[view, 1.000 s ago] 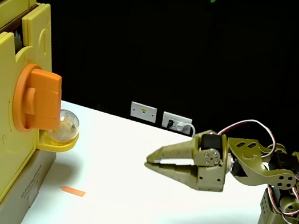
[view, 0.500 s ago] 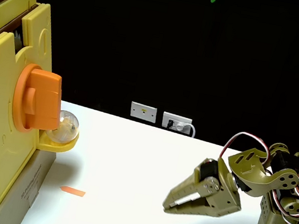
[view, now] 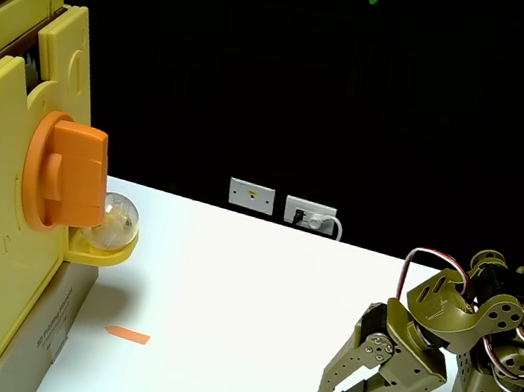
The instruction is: Turn the button of vending machine.
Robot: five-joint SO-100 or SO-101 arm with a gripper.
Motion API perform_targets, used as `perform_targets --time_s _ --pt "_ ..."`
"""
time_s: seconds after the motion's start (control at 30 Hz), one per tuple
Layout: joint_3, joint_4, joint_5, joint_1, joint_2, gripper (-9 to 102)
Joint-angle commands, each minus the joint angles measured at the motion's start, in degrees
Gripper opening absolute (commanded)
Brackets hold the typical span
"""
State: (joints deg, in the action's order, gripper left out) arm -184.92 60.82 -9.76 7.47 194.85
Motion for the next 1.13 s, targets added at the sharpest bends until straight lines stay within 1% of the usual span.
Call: perform_targets --time_s 0.0,0.13,0.2,1.1 --pt "-2.46 0.0 -1.41 -0.26 8.35 2" --pt "-2.46 -0.09 -1.41 0.0 8.35 1" --pt "-3.08 -2.55 -1.49 0.09 8.35 0" --pt "-2.99 -2.55 -1.67 0.26 8.26 -1"
